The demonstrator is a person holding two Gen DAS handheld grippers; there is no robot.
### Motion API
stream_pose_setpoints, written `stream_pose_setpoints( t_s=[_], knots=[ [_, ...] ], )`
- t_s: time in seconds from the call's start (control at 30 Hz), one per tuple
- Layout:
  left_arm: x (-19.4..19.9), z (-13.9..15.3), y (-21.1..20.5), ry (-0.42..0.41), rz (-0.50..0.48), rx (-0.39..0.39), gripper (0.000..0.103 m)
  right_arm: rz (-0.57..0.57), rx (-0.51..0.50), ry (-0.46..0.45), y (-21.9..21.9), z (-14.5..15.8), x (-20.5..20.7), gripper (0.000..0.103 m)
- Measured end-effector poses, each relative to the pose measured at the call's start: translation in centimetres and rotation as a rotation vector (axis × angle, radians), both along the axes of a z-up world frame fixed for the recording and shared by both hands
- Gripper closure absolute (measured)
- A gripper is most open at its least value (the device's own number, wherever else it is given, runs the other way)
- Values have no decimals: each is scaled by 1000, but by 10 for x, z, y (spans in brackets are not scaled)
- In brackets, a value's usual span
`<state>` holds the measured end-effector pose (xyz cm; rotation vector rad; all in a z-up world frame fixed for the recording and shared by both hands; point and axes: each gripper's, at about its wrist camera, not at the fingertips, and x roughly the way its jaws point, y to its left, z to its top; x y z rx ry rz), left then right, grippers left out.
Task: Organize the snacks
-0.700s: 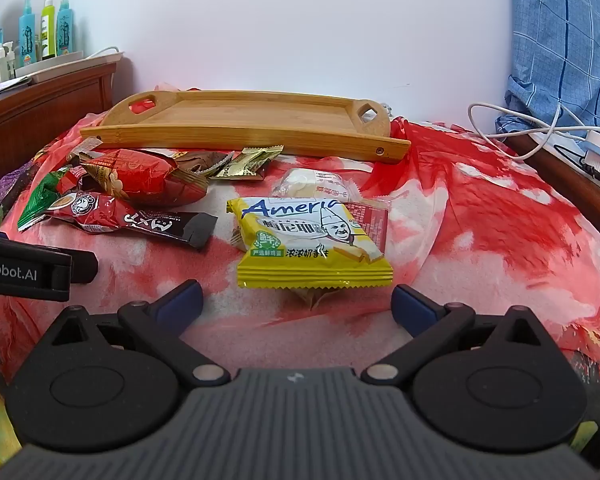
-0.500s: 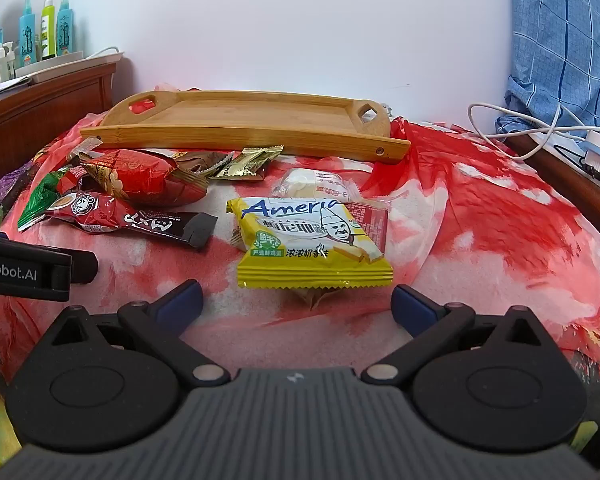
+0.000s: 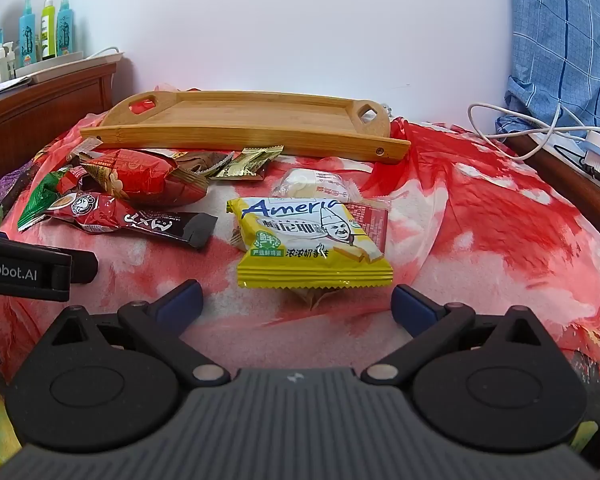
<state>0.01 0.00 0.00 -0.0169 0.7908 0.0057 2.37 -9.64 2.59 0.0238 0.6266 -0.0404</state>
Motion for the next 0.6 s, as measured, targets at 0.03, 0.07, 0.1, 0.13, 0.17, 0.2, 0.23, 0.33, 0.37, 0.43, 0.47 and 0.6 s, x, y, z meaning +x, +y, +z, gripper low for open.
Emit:
stream_pose_setpoints(
  t_s=[0.03,0.07,0.1,0.13,0.17,0.2,0.23,0.33,0.37,0.43,0.47,0.6],
  knots=[
    [0,0,0,0,0,0,0,0,0,0,0,0,0,0],
    [0,0,0,0,0,0,0,0,0,0,0,0,0,0],
    [0,0,0,0,0,0,0,0,0,0,0,0,0,0],
    [0,0,0,0,0,0,0,0,0,0,0,0,0,0],
    [0,0,0,0,0,0,0,0,0,0,0,0,0,0],
    [0,0,0,0,0,0,0,0,0,-1,0,0,0,0],
    [0,0,0,0,0,0,0,0,0,0,0,0,0,0],
    [0,0,0,1,0,0,0,0,0,-1,0,0,-1,0],
    [0,0,0,2,0,0,0,0,-1,-1,0,0,-1,0],
    [0,0,0,3,0,-1,0,-1,-3,-2,1,0,-1,0],
    [0,0,0,4,0,-2,0,-3,-5,-4,1,0,-1,0],
    [-1,-1,1,-14,3,-8,0,-1,-5,-8,1,-1,-1,0]
  ],
)
